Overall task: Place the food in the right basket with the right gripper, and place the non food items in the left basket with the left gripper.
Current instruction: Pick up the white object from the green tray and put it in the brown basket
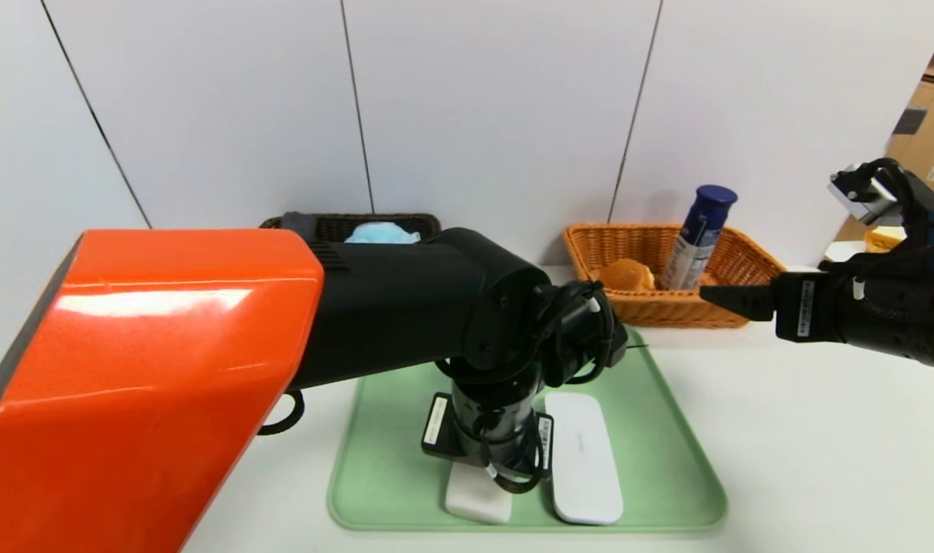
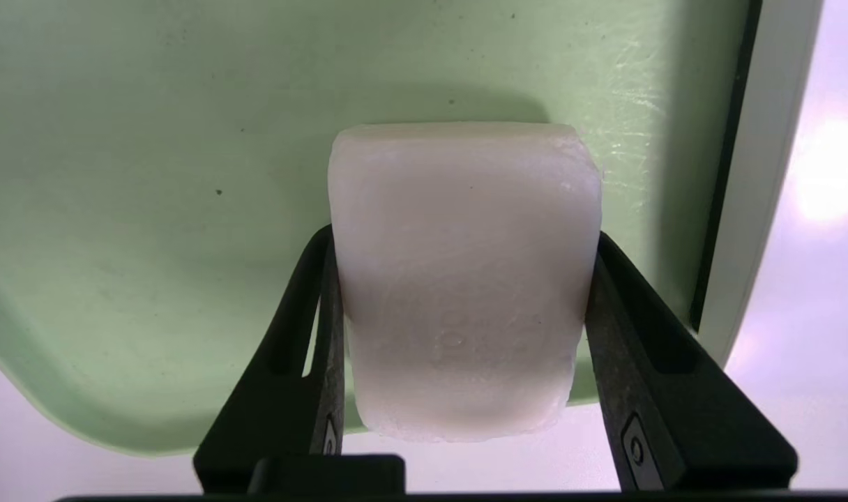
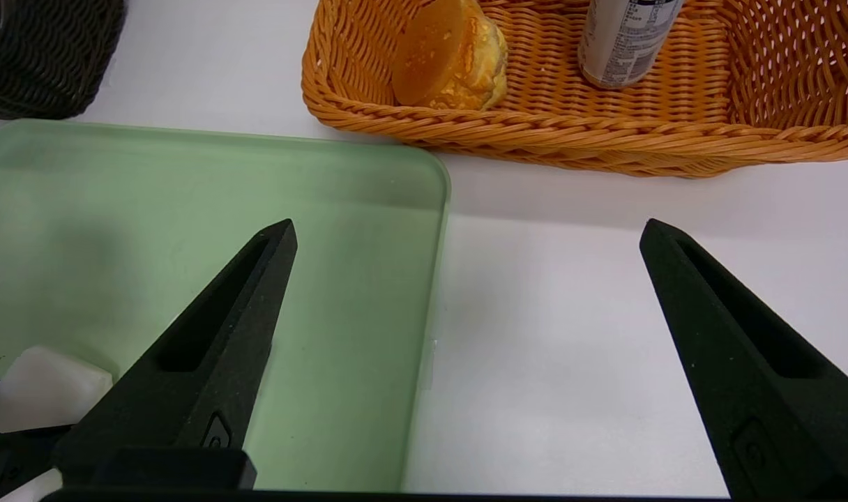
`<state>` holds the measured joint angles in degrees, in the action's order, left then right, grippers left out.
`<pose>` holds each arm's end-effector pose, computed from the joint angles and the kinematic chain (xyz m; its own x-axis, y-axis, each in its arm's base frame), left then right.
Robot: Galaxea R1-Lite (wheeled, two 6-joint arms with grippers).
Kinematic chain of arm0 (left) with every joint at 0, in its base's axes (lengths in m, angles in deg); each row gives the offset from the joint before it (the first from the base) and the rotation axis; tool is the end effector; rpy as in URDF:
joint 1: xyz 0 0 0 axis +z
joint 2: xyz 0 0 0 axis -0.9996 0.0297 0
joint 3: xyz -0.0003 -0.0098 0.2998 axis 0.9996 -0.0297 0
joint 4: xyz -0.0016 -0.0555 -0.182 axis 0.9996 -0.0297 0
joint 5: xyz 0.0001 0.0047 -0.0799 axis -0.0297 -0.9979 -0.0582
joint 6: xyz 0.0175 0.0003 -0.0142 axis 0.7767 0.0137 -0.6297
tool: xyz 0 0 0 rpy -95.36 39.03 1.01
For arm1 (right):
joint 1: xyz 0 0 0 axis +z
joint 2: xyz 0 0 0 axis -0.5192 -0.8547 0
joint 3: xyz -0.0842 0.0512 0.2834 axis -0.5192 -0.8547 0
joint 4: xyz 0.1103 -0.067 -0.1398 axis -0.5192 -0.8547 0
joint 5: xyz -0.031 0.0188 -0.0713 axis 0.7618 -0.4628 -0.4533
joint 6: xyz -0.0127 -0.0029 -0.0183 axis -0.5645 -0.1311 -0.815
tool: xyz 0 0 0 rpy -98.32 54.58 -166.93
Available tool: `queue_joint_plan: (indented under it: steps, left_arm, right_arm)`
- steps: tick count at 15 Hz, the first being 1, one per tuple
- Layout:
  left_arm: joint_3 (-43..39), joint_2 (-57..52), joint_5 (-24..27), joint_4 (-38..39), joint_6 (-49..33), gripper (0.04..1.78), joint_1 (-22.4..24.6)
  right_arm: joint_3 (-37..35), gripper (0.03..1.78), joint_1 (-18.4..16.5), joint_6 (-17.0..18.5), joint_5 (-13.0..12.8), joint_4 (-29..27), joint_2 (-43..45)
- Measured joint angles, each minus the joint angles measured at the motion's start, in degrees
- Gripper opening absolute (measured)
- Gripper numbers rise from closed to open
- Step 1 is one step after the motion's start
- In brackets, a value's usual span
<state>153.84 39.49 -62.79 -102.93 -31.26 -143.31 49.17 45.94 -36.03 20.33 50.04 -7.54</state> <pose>0.2319 -0.3233 0.1633 0.3119 -0.0860 -0.9462 0.2199 0.9754 -0.0162 0.2145 0.0547 0.2313 0.8888 0.1682 -0.4263 -0.1455 0.9857 0.0855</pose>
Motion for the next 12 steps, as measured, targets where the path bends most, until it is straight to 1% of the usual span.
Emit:
queue_joint_plan:
  steps: [4,6,8,12]
  left_arm:
    - [0.3,-5.0,-0.6,1.8,0.7,0.97,0.5]
    - [0.4,-9.2,-2.6,4.5,1.9,0.97,2.2]
    - [0.4,-13.5,-4.8,8.4,3.8,0.97,6.1]
    - [0.4,-19.9,-5.4,17.0,10.7,0.97,16.4]
  right_arm:
    - [-1.2,1.70,0.0,0.0,0.0,0.0,1.0]
    - [-1.3,1.70,0.1,0.0,0.0,-0.1,1.3]
    - [-1.3,1.70,0.1,0.0,-0.1,-0.1,1.4]
    - [-1.7,1.70,0.4,0.0,-0.1,0.0,1.3]
